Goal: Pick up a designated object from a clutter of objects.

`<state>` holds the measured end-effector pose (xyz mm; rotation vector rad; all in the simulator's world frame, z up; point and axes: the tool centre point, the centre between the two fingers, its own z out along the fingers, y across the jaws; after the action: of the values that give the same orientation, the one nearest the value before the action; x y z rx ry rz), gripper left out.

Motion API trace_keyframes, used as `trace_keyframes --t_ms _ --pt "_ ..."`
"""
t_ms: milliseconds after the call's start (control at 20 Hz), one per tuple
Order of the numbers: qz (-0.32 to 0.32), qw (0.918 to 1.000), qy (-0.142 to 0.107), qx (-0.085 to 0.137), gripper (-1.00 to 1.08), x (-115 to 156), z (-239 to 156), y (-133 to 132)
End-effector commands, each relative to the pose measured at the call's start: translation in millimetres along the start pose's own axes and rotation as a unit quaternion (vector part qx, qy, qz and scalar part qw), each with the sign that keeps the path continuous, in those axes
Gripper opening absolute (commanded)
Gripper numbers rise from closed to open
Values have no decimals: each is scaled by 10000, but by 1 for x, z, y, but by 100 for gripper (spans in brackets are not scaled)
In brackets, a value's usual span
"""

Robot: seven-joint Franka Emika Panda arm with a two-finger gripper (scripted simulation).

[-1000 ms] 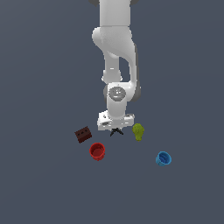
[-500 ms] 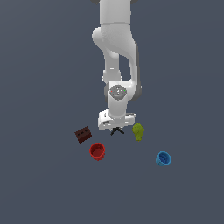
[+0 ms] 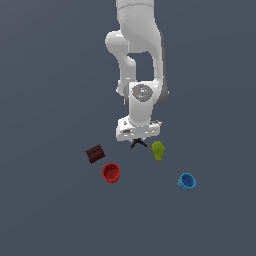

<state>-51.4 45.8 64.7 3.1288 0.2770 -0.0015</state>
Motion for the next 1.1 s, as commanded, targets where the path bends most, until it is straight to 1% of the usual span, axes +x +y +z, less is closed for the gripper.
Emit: trace_keyframes --t_ms 0,1050 --pt "-2 10000 4 -2 -100 -3 -18 -9" --pt "-7 10000 4 -8 -100 -31 -211 -111"
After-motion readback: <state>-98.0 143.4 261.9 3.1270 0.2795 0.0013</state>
